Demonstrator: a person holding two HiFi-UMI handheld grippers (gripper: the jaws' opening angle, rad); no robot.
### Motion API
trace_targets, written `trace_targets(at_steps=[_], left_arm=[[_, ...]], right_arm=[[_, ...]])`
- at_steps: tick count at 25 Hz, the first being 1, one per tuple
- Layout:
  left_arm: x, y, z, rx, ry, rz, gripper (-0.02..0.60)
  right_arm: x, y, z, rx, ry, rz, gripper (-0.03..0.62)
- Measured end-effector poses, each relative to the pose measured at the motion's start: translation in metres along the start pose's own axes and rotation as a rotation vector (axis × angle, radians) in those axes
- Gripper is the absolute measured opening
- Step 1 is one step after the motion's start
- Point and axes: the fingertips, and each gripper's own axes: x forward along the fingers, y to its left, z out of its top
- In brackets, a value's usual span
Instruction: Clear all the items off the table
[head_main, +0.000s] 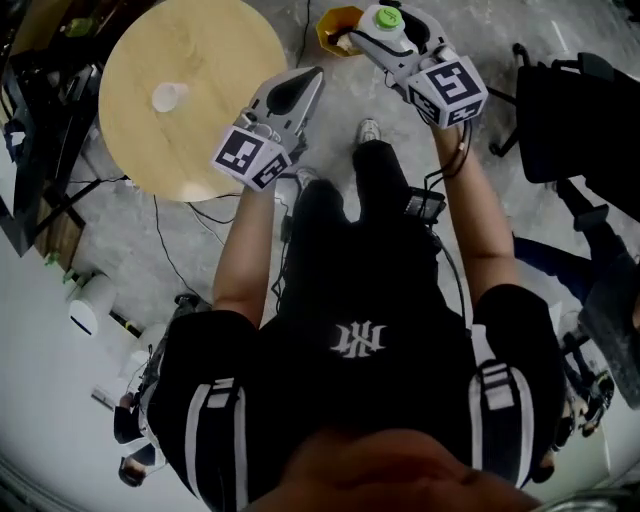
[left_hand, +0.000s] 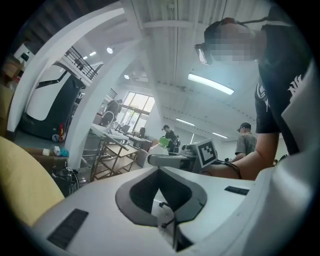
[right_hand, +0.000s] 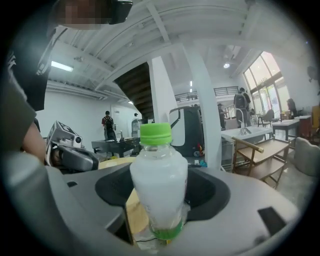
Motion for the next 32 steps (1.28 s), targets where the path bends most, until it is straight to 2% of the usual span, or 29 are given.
trace_targets(at_steps=[4, 8, 14, 22, 26, 32], left_arm=[[0.040, 0.015, -0.040, -0.016, 0.006, 0.009, 0.002], [0.062, 0.037, -0.088, -0.048, -0.007, 0.031, 0.002], [0.095, 0.053, -0.193, -0.104, -0.001, 0.035, 0.002], [0.122, 0.092, -0.306, -0.098, 0.020, 0.068, 0.002], [0.125, 0.111, -0.343, -0.111, 0.013, 0.072, 0.002], [0.125, 0.124, -0.380, -0.134, -0.007, 0.063, 0.002]], right_arm=[[0.020, -0.045, -0.057, 0.015, 0.013, -0.011, 0.311], [0.052, -0.072, -0.125, 0.007, 0.027, 0.001, 0.311], [0.098, -0.100, -0.256, 0.033, 0.043, 0.024, 0.311], [0.141, -0.119, -0.392, 0.048, 0.084, 0.048, 0.311], [0.159, -0.125, -0.443, 0.040, 0.101, 0.064, 0.311], [0.180, -0.135, -0.508, 0.017, 0.152, 0.074, 0.313]])
